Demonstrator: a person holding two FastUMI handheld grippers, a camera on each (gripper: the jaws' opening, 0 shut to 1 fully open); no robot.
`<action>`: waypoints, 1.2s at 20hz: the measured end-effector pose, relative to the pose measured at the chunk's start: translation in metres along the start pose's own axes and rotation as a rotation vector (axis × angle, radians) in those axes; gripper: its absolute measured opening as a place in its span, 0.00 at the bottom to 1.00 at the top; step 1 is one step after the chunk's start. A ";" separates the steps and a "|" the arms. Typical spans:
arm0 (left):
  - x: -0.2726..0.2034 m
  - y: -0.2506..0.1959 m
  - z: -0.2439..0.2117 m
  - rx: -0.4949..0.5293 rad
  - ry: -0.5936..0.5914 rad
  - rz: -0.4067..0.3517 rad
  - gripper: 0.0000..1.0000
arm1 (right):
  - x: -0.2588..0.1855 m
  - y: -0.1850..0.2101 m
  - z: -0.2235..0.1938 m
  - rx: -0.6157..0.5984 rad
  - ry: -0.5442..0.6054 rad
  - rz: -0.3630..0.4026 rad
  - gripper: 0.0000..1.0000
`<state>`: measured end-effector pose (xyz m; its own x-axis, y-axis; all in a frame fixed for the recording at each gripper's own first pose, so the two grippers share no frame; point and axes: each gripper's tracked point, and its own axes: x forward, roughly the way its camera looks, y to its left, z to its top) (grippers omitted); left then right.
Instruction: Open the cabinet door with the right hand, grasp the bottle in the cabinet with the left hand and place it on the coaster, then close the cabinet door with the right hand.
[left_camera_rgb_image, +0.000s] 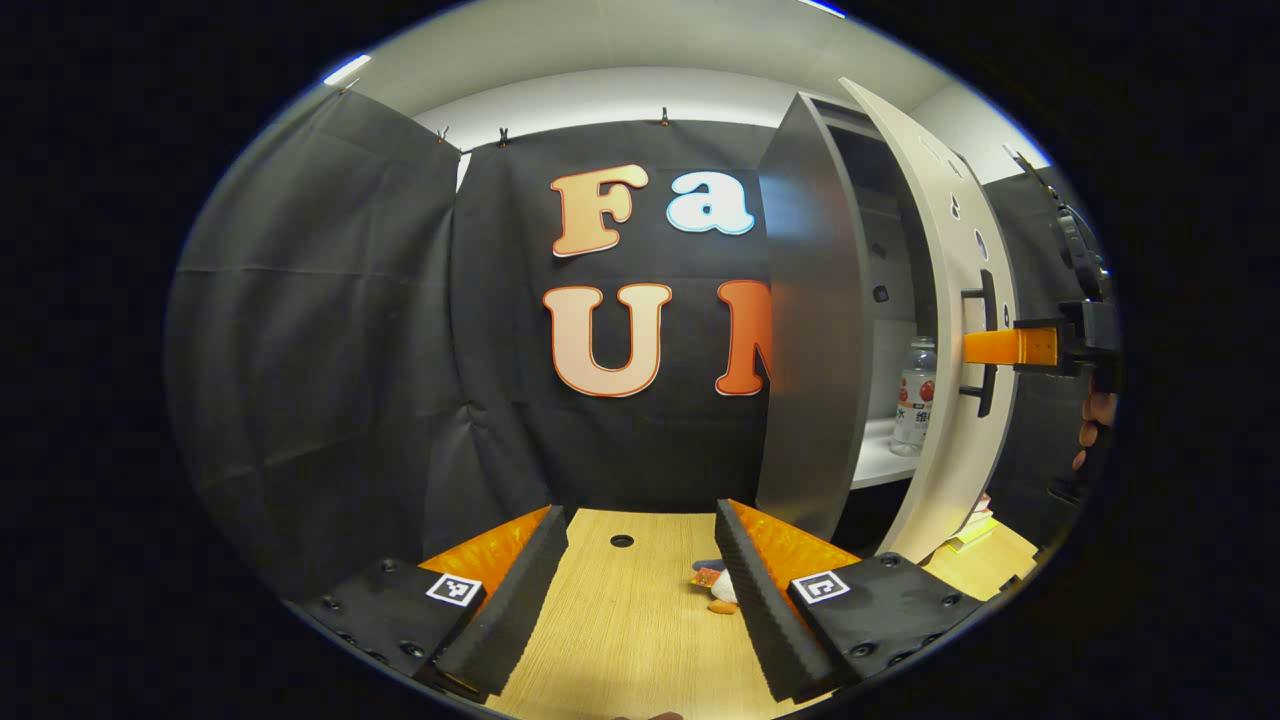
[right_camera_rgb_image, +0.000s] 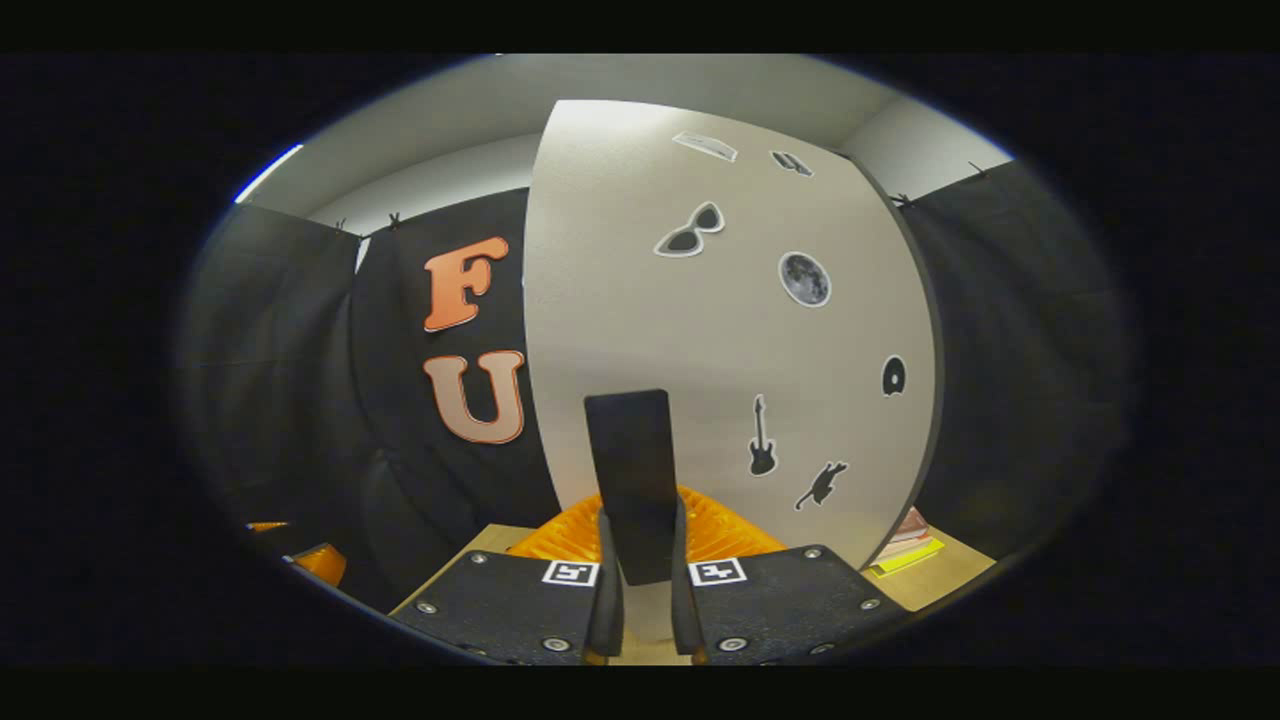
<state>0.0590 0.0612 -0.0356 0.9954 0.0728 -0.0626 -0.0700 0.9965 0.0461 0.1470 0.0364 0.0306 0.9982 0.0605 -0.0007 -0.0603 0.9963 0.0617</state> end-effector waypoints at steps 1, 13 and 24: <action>-0.012 -0.004 0.003 0.003 -0.006 0.004 0.94 | -0.013 -0.004 0.000 0.003 0.001 -0.001 0.21; -0.110 -0.074 0.018 0.047 -0.029 0.016 0.94 | -0.099 -0.075 0.006 0.043 -0.008 0.010 0.19; -0.143 -0.150 0.003 0.029 -0.004 -0.030 0.99 | -0.184 -0.207 0.011 -0.008 -0.037 -0.071 0.17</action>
<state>-0.0727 -0.0993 -0.0310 0.9973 0.0425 -0.0599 -0.0381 0.9966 0.0730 -0.0242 -0.1812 0.0289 0.9994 -0.0129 0.0321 0.0111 0.9984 0.0552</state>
